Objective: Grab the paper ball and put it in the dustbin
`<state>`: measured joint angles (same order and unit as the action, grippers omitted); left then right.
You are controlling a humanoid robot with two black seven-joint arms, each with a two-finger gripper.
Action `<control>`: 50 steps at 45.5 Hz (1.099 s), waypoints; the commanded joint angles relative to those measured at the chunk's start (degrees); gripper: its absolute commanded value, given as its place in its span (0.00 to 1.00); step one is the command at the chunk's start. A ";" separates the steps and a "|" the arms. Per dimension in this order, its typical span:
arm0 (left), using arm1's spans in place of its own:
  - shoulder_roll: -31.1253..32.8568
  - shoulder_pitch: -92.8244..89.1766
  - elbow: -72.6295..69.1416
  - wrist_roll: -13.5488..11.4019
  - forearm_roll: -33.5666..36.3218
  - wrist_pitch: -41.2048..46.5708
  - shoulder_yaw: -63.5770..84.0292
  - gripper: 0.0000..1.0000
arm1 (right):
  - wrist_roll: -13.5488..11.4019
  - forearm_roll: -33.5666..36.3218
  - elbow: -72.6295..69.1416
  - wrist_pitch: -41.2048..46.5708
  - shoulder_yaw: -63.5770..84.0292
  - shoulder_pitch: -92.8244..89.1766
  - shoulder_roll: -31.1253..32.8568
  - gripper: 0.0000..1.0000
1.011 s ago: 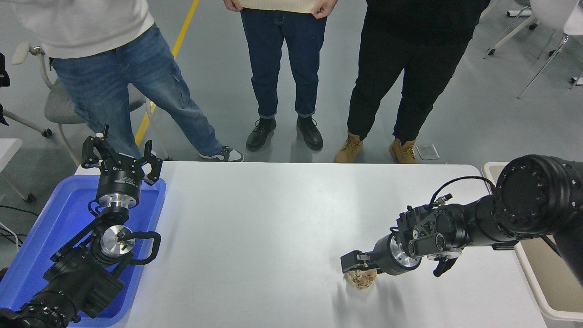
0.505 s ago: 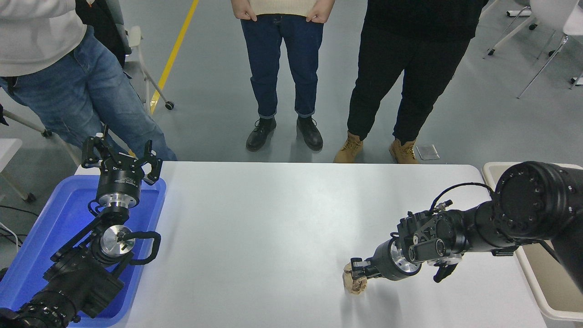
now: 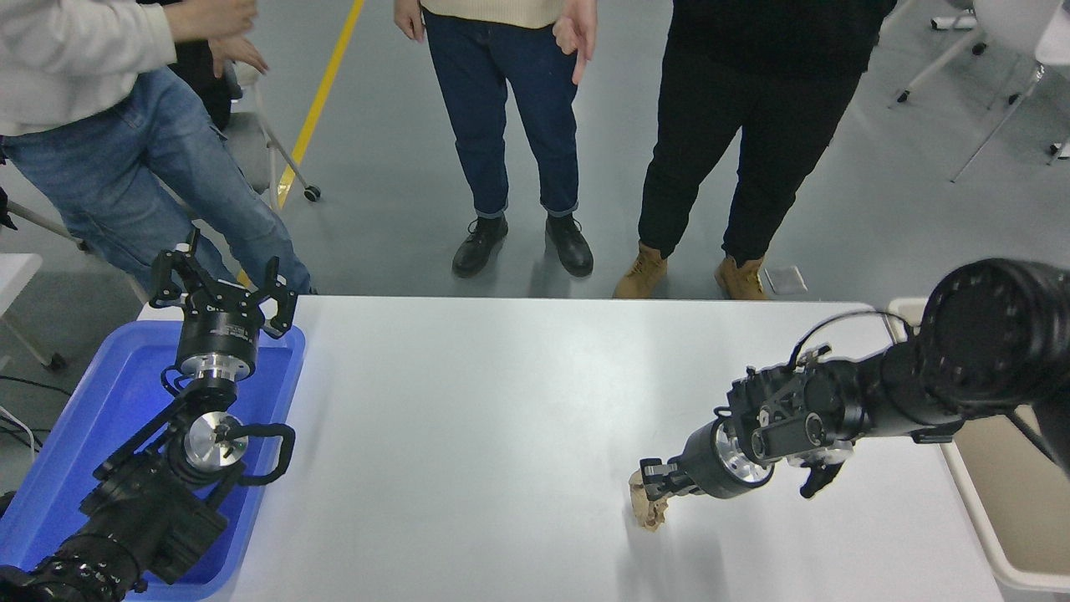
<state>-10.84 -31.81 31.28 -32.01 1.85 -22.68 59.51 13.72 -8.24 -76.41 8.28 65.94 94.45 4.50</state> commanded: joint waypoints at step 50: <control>-0.06 0.17 0.01 0.01 -0.01 0.00 0.00 0.99 | -0.19 -26.02 -9.74 25.83 22.03 46.71 24.31 0.00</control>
<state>-10.92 -31.62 31.29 -31.99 1.86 -22.68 59.51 13.53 -23.38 -91.71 34.99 83.26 146.39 19.01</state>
